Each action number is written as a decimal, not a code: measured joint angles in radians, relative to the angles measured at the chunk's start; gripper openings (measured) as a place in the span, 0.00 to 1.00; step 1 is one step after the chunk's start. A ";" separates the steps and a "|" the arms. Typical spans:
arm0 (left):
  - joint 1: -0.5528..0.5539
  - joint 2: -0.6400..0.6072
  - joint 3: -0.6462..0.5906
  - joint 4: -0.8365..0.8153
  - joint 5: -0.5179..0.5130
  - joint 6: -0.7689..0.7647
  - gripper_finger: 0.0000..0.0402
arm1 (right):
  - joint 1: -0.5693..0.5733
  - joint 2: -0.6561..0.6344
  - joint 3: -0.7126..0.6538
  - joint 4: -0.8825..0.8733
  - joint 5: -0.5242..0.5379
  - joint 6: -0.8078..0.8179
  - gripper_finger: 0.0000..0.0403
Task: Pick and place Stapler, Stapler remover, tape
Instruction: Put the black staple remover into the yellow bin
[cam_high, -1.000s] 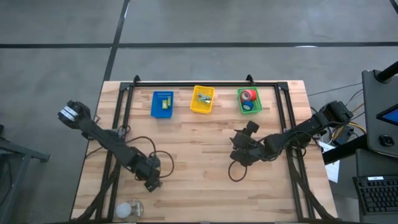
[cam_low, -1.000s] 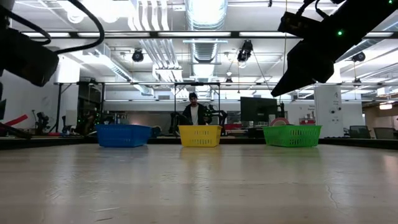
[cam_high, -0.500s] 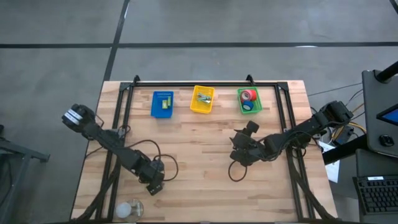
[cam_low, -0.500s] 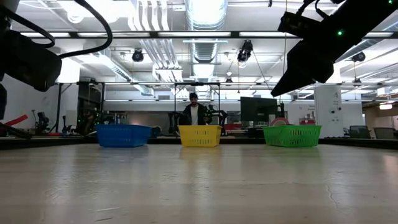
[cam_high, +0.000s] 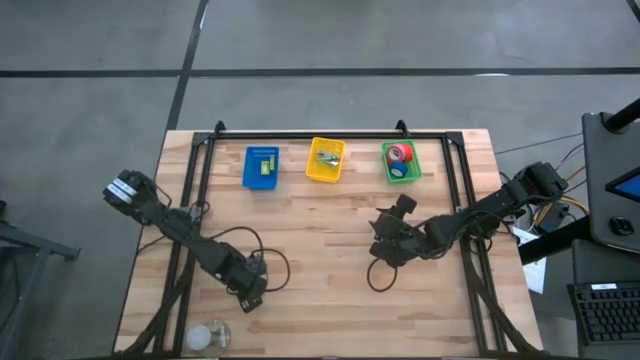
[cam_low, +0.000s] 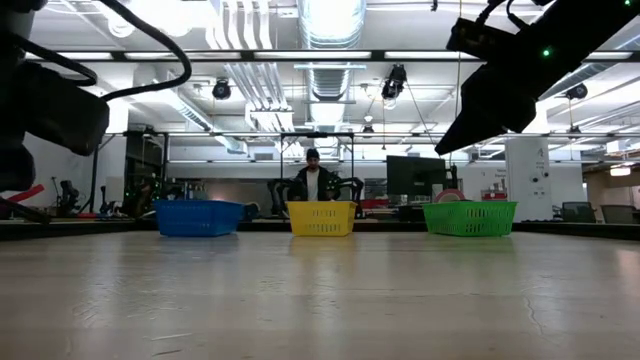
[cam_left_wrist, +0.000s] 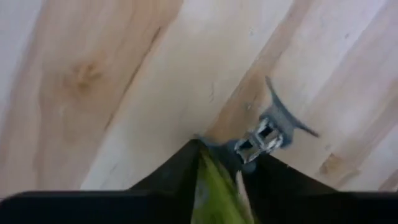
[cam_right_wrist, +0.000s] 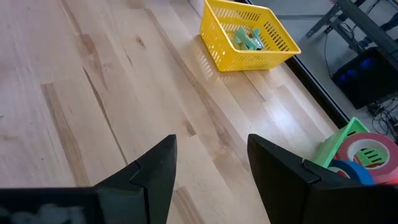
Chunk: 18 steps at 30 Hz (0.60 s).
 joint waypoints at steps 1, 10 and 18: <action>0.004 0.000 -0.001 0.000 -0.009 0.008 0.26 | 0.000 0.000 0.000 0.001 0.000 0.000 0.48; 0.057 -0.005 -0.001 0.003 -0.089 0.157 0.09 | 0.000 0.000 -0.001 0.007 0.001 0.002 0.48; 0.185 -0.005 -0.001 0.002 -0.136 0.321 0.14 | 0.000 0.000 -0.001 0.017 0.004 0.003 0.48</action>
